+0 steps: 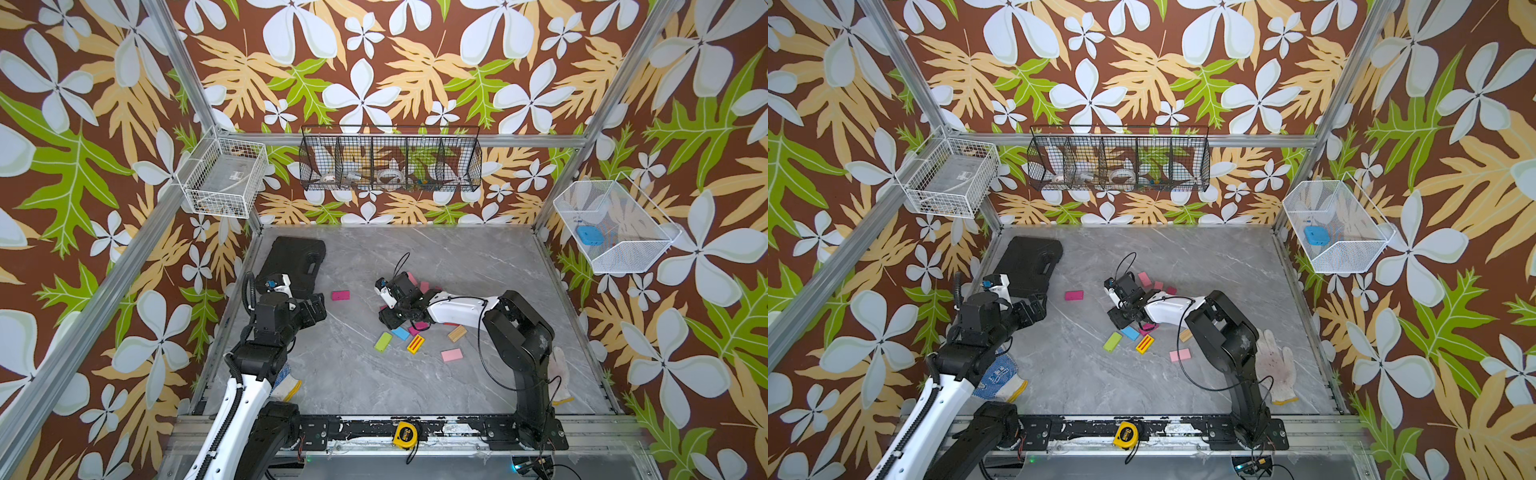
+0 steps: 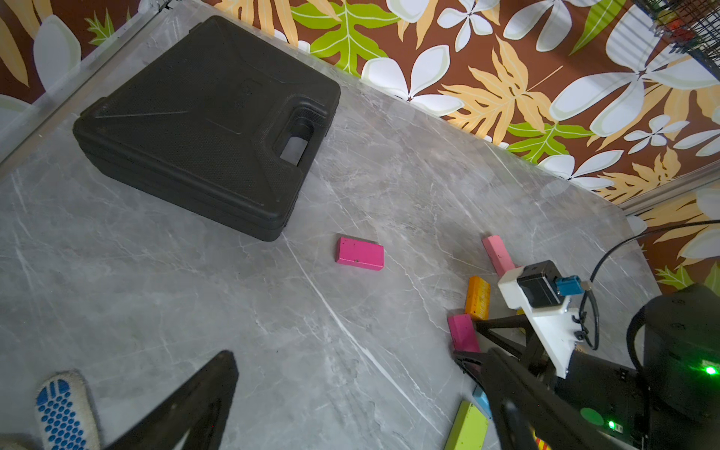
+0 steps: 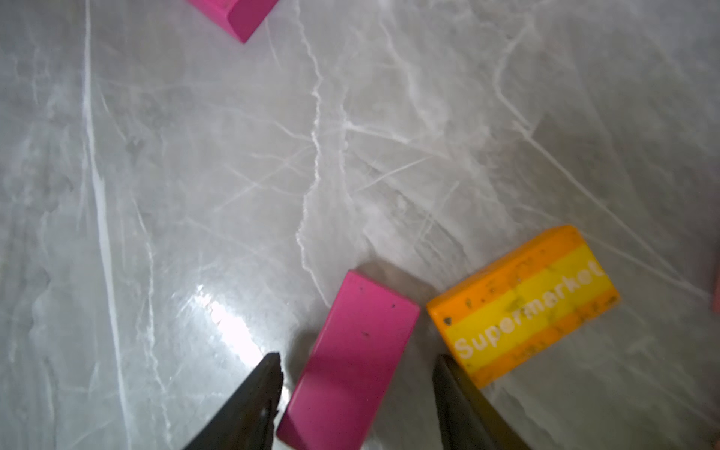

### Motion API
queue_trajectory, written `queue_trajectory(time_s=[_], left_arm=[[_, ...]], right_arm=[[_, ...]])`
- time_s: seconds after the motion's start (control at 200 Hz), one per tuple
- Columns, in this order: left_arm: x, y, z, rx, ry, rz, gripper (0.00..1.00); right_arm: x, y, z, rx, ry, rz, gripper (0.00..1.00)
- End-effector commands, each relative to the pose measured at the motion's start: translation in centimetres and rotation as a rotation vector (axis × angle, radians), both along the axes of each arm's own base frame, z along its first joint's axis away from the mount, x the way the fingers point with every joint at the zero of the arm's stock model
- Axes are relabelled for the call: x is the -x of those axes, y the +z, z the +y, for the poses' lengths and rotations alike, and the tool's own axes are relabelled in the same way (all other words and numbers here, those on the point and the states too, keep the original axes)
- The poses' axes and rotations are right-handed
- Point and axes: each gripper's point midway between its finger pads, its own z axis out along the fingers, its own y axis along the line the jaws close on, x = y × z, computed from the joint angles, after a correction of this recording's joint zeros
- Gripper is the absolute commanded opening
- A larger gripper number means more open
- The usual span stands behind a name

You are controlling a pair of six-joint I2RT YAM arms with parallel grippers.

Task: Assemble the number 7 with building blocks
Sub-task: Pick up the building block from the center of the board, then place the building block at the center of the board.

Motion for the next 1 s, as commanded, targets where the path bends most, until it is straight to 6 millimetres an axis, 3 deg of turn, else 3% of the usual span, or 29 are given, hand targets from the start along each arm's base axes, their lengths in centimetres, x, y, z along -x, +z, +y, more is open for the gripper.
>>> queue_trajectory(time_s=[0.0, 0.15, 0.31, 0.48, 0.621, 0.806, 0.996], left_arm=[[-0.2, 0.4, 0.0, 0.004, -0.001, -0.019, 1.00], [-0.1, 0.4, 0.0, 0.003, 0.001, -0.020, 1.00], [-0.1, 0.5, 0.1, 0.000, 0.005, -0.021, 1.00], [-0.1, 0.4, 0.2, -0.003, 0.012, -0.018, 1.00], [0.0, 0.6, 0.4, -0.005, 0.021, -0.023, 1.00], [0.0, 0.5, 0.5, -0.013, 0.022, -0.020, 1.00], [0.1, 0.6, 0.4, -0.011, 0.019, -0.026, 1.00]], right_arm=[[-0.2, -0.3, -0.2, 0.016, -0.018, 0.004, 0.60], [-0.3, -0.2, 0.3, 0.012, 0.014, 0.003, 0.40], [-0.5, 0.8, 2.4, -0.026, 0.120, -0.011, 0.30], [-2.0, 2.3, 4.9, -0.028, 0.239, -0.046, 0.28], [-3.2, 2.0, 6.5, -0.008, 0.335, -0.041, 0.27], [-5.4, 1.2, 7.1, 0.013, 0.428, -0.038, 0.27], [-5.2, 0.6, 7.3, 0.037, 0.607, -0.085, 0.28]])
